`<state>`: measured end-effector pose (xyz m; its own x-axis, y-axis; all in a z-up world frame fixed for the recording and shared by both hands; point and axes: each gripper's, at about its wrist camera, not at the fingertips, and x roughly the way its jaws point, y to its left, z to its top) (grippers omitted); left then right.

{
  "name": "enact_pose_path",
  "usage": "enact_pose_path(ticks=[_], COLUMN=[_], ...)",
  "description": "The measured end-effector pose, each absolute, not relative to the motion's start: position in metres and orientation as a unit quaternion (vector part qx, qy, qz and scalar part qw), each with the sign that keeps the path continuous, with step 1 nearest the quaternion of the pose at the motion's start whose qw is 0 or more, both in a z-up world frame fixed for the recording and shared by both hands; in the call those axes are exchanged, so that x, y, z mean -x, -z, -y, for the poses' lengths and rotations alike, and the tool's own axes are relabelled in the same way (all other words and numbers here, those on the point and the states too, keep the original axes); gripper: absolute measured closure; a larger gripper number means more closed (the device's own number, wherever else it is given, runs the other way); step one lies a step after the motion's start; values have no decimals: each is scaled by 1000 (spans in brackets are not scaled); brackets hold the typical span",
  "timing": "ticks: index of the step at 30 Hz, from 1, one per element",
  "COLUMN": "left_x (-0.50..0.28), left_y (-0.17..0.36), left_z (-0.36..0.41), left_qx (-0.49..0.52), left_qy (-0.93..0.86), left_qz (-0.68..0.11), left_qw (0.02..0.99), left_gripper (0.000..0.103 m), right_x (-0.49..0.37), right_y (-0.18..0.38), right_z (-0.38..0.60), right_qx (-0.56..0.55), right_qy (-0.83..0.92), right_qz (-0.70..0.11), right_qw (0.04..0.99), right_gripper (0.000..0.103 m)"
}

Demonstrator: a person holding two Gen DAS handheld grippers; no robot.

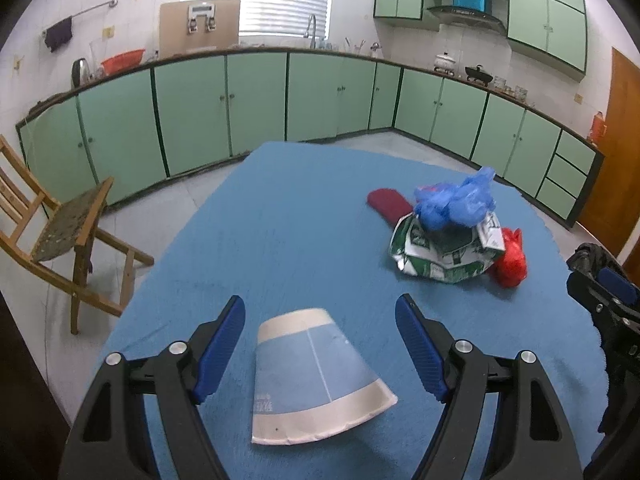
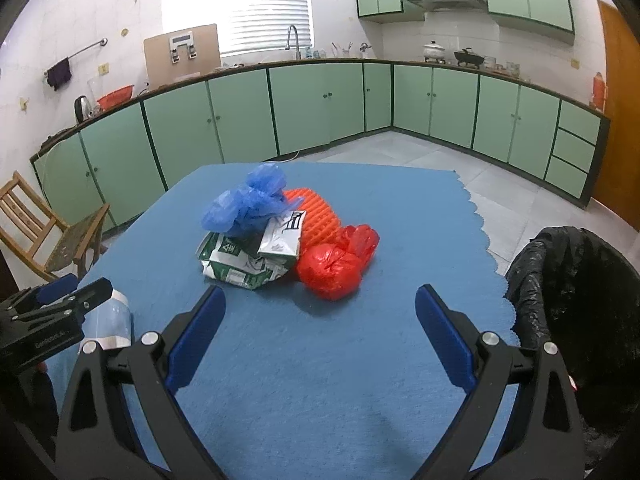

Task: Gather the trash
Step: 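Grasp the white-and-blue paper cup with the left tool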

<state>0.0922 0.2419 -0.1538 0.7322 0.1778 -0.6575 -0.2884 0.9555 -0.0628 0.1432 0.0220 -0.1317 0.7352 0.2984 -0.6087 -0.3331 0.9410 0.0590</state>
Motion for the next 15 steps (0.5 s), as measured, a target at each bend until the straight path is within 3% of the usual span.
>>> enact_pose_path(ticks=[15], left_x=[-102], left_y=[189], left_z=[-252], left_qx=[97], left_qy=[-136], left_qz=[-395], left_qw=[903], left_gripper=[27], right_x=[-146], right_y=[154], right_z=[-26], right_qx=[40], right_qy=[-169], right_qz=[-349], right_qw=[921], right_gripper=[10])
